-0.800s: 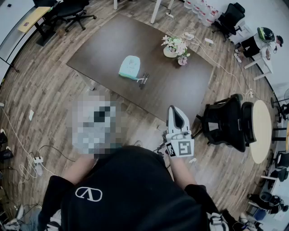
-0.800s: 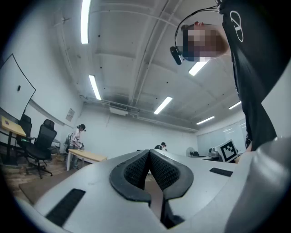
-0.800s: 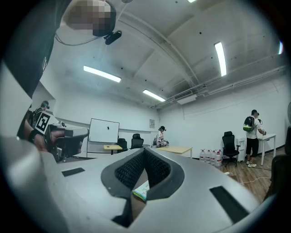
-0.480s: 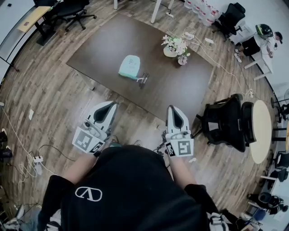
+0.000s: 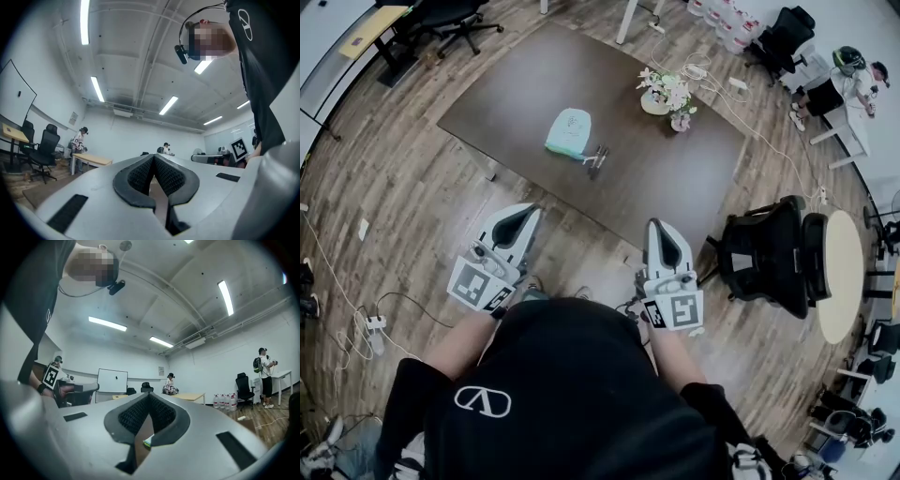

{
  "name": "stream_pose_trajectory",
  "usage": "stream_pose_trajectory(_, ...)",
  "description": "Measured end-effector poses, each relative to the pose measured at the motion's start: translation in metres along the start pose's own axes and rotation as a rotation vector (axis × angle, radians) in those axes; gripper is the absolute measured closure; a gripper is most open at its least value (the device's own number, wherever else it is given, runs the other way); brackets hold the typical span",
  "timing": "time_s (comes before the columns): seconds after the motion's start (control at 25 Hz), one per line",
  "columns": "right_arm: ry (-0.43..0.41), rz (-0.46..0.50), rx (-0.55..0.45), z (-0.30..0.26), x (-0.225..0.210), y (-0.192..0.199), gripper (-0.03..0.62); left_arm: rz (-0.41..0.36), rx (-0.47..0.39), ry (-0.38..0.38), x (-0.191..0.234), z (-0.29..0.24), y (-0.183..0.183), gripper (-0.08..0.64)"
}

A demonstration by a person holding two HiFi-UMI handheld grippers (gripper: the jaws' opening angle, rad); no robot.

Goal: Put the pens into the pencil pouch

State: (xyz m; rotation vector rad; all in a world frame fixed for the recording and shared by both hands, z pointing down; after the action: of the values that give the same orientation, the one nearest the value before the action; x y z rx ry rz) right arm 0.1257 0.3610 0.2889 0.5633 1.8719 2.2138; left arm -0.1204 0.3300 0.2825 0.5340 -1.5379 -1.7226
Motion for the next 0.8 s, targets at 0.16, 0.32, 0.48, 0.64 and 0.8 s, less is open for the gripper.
stream_pose_trajectory(0.16, -0.022, -0.021, 0.000, 0.006, -0.012, 0.013, 0.594, -0.015, 0.019, -0.034, -0.008, -0.009, 0.011, 0.557)
stream_pose_trajectory(0.32, -0.060, -0.062, -0.014, 0.007, -0.027, 0.029, 0.594, -0.035, 0.043, -0.073, -0.014, -0.019, 0.024, 0.557)
stream_pose_trajectory(0.48, -0.081, -0.079, -0.013, -0.003, -0.040, 0.041, 0.594, -0.051, 0.066, -0.099, -0.007, -0.031, 0.033, 0.557)
stream_pose_trajectory(0.64, -0.060, -0.075, -0.013, -0.022, -0.055, 0.048, 0.594, -0.045, 0.068, -0.097, 0.016, -0.050, 0.039, 0.557)
stream_pose_trajectory(0.8, -0.008, -0.069, -0.011, -0.058, -0.068, 0.055, 0.594, -0.039, 0.062, -0.062, 0.061, -0.077, 0.041, 0.557)
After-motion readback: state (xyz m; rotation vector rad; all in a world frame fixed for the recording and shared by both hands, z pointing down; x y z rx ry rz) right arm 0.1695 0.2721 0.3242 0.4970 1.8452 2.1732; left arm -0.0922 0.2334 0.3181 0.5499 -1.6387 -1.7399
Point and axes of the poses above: the fingertips, and each gripper's own axes: z backward along the fingers, x to its left, y out of its underside, the point moved 4 cm from there along z, backward along the fingers, and after that the axes turned 8 degrees about z, right-handed, at the moved point
